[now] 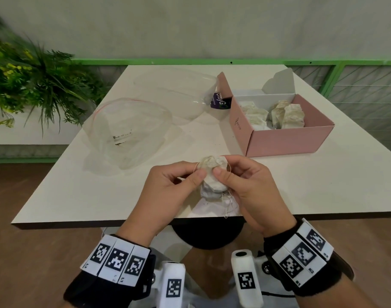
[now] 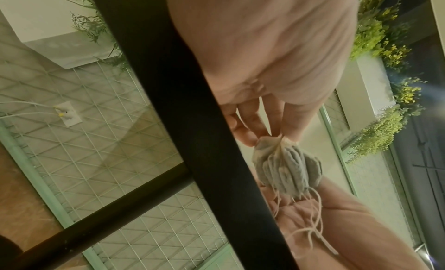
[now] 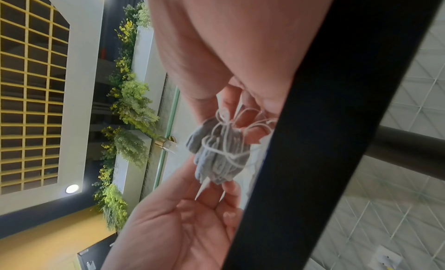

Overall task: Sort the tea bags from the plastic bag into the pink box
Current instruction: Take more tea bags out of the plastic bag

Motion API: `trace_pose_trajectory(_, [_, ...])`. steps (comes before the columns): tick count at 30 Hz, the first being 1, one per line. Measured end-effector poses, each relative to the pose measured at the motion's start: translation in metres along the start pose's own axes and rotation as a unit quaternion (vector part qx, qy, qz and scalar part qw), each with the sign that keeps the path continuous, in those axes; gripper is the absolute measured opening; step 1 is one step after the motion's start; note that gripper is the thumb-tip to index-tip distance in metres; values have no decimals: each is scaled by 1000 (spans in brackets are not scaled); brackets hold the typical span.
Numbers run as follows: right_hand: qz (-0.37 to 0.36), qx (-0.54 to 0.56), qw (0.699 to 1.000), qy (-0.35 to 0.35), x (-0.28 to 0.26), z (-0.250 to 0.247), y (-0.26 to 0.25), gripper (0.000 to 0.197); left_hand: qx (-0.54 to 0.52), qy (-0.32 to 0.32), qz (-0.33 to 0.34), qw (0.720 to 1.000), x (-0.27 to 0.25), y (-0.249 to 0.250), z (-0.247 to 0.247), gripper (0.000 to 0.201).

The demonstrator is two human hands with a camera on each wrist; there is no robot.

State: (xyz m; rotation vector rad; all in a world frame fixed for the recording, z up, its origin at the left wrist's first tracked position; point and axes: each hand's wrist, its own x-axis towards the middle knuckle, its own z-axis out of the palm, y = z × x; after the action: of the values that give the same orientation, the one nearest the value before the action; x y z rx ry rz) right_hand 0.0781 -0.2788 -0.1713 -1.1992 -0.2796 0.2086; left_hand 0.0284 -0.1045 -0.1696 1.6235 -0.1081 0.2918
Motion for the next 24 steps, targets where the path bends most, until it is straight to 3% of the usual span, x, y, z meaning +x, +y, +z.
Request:
trace_pose_trajectory(3, [-10, -24, 1000, -17, -3, 2, 0, 21, 17, -2, 10, 1000, 1, -2, 0, 17])
trace_pose_trajectory(9, [-55, -213, 975, -29, 1, 2, 8, 24, 38, 4, 17, 999, 0, -2, 0, 15])
trace_pose_trajectory(16, [-70, -273, 957, -74, 0, 2, 7, 27, 30, 2, 4, 1000, 0, -2, 1, 16])
trace_pose_trajectory(20, [-70, -205, 974, -66, -3, 3, 6, 20, 16, 6, -1, 1000, -1, -2, 1, 16])
trace_pose_trajectory(24, [-50, -39, 997, 37, -1, 1, 2, 15, 15, 25, -4, 1000, -1, -2, 0, 14])
